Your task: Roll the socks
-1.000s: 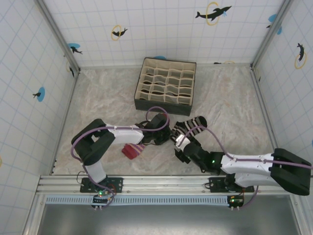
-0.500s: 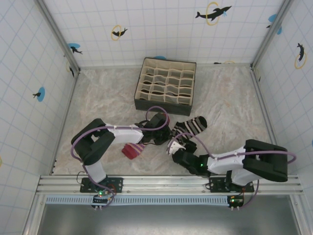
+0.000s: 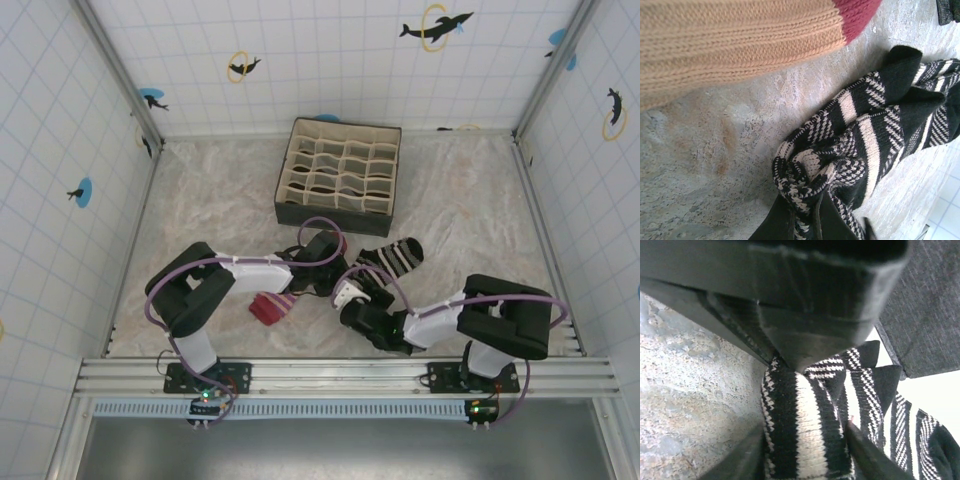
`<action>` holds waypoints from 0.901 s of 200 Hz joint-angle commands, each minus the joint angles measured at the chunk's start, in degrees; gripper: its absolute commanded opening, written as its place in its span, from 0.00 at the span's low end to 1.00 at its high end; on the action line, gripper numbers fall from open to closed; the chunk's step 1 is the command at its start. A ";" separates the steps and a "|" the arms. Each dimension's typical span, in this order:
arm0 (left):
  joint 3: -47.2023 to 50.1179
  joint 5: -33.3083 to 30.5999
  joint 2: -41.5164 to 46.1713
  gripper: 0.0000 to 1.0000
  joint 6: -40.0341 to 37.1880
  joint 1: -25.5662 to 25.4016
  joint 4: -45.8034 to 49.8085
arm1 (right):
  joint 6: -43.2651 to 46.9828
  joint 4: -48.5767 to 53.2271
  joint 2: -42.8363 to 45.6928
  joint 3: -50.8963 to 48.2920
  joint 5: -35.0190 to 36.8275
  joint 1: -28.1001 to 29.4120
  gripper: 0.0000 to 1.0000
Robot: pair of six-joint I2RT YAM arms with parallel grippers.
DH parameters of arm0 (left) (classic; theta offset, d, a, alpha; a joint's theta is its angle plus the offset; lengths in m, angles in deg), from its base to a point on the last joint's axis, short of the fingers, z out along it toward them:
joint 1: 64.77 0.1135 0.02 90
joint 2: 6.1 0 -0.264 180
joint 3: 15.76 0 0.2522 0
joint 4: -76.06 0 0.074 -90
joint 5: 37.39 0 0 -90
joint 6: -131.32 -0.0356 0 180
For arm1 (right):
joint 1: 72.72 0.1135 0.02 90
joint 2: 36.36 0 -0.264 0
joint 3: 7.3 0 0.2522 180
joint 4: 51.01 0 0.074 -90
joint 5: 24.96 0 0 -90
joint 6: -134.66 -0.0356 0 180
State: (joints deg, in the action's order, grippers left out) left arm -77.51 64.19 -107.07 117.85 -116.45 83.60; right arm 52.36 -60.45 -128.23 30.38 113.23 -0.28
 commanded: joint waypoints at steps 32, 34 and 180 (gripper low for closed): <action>1.59 0.76 0.88 0.15 -0.76 0.53 1.74 | -8.77 2.25 3.32 -4.17 -14.56 -5.49 0.02; 1.47 0.85 0.87 0.17 -0.83 0.59 1.78 | -9.02 2.21 3.58 -4.39 -15.30 -5.83 0.01; 0.36 -5.04 7.97 0.89 -5.52 0.70 3.59 | -22.86 -0.18 9.29 -13.45 -52.12 -26.03 0.00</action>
State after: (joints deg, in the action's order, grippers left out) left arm -78.01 60.91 -100.69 113.48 -115.51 85.31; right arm 32.15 -70.64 -116.37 19.69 69.82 -23.56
